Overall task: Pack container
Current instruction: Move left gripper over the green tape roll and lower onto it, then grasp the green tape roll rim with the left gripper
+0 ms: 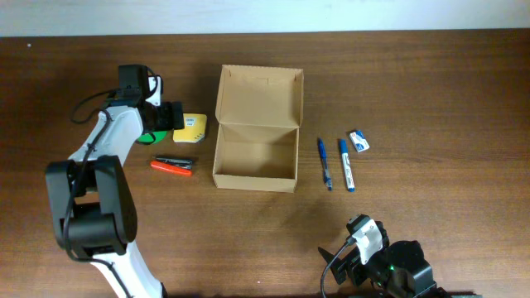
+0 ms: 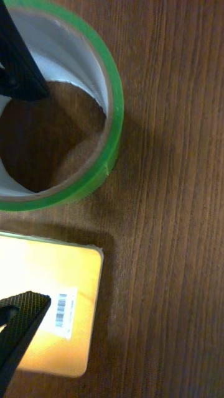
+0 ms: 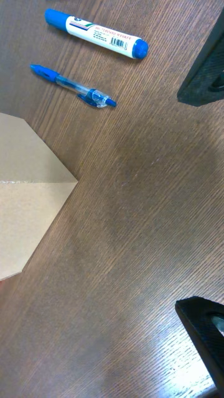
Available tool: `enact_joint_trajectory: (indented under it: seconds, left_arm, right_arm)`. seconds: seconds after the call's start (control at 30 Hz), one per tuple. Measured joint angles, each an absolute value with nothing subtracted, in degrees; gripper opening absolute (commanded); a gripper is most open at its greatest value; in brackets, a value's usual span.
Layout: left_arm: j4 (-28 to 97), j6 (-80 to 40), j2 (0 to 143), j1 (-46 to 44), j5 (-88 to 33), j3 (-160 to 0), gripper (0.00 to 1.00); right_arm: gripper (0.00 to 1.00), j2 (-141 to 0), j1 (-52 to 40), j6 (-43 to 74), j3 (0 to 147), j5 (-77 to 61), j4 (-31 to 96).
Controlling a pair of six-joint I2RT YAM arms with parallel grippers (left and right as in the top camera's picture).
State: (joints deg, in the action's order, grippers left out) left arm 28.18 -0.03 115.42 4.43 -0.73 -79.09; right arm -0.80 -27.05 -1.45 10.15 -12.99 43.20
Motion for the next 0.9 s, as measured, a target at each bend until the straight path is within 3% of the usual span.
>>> enact_joint_trajectory:
  seconds: [0.23,0.47,0.9]
  left_arm:
    - [27.64,0.43,116.81,4.43,-1.08,-79.09,0.34]
    - [27.59,0.45,116.81,4.43,-1.26,-79.11,0.05]
    - [38.2,0.36,114.61,4.38,-1.43,-81.93,0.02]
  right_arm:
    - [0.99,-0.8,-27.05,-1.45,10.15,-12.99,43.2]
    - [0.99,-0.8,-27.05,-1.48,10.15,-12.99,43.2]
    - [0.99,-0.8,-27.05,-1.45,10.15,-12.99,43.2]
